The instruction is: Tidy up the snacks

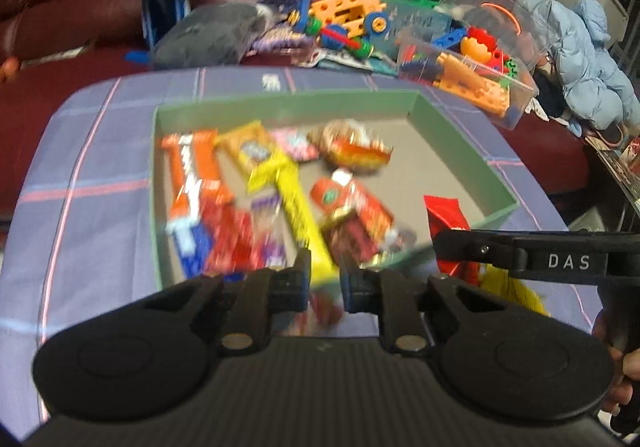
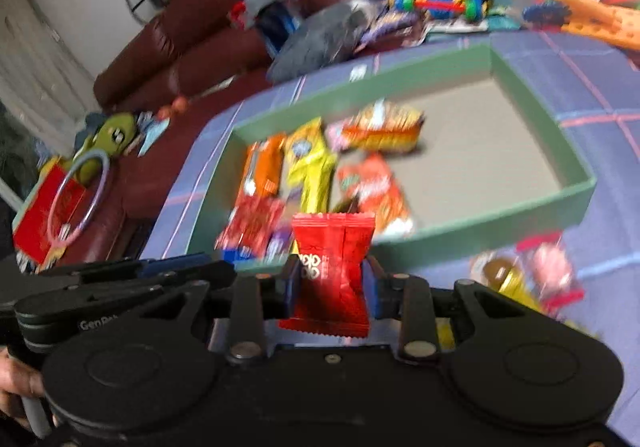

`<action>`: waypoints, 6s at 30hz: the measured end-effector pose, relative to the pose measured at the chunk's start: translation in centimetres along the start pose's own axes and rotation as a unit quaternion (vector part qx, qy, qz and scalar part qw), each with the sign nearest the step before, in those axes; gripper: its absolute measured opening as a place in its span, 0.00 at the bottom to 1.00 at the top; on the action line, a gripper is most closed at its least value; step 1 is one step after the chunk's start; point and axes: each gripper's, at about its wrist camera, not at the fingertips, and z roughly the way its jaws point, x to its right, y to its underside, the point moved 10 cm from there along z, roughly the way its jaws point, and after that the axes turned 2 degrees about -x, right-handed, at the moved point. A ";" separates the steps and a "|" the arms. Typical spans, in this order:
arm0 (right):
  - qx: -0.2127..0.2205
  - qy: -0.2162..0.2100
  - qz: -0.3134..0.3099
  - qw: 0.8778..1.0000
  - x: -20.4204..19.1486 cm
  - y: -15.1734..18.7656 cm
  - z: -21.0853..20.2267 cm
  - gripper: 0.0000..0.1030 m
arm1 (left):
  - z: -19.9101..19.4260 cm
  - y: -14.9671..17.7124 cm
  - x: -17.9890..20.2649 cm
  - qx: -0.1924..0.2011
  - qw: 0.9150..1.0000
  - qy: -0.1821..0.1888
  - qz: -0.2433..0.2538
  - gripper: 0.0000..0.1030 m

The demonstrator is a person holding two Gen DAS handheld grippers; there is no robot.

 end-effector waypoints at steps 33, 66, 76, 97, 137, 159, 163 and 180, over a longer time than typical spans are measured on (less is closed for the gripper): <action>0.019 0.006 0.032 0.999 2.3 -3.9 1.5 0.30 | 5.8 8.0 -1.6 -0.095 0.995 -0.036 0.018 0.27; 0.022 0.020 0.090 0.996 5.0 -6.4 4.9 0.73 | 8.8 -7.6 -0.6 0.020 0.998 -0.055 0.017 1.00; 0.033 0.005 0.123 0.992 4.9 -6.3 2.8 1.00 | 6.4 -6.1 0.2 0.018 1.000 -0.013 -0.007 1.00; 0.077 0.070 0.161 0.981 12.0 2.1 -8.4 1.00 | 3.3 2.7 10.2 -0.057 0.992 0.066 0.092 1.00; -0.012 0.060 0.144 0.988 7.7 10.5 -6.8 0.94 | 4.4 13.4 9.5 -0.133 0.972 0.071 0.181 0.37; -0.080 0.089 0.034 0.992 2.6 14.4 -3.0 0.41 | 3.8 13.1 5.4 -0.100 0.986 0.064 0.114 0.32; -0.075 0.116 -0.005 0.990 2.3 14.6 -2.6 0.29 | 3.8 13.2 5.4 -0.094 0.987 0.064 0.112 0.30; 0.015 0.062 0.059 0.996 3.2 6.5 -5.5 0.27 | 1.3 2.5 6.0 -0.009 0.994 0.054 0.099 0.29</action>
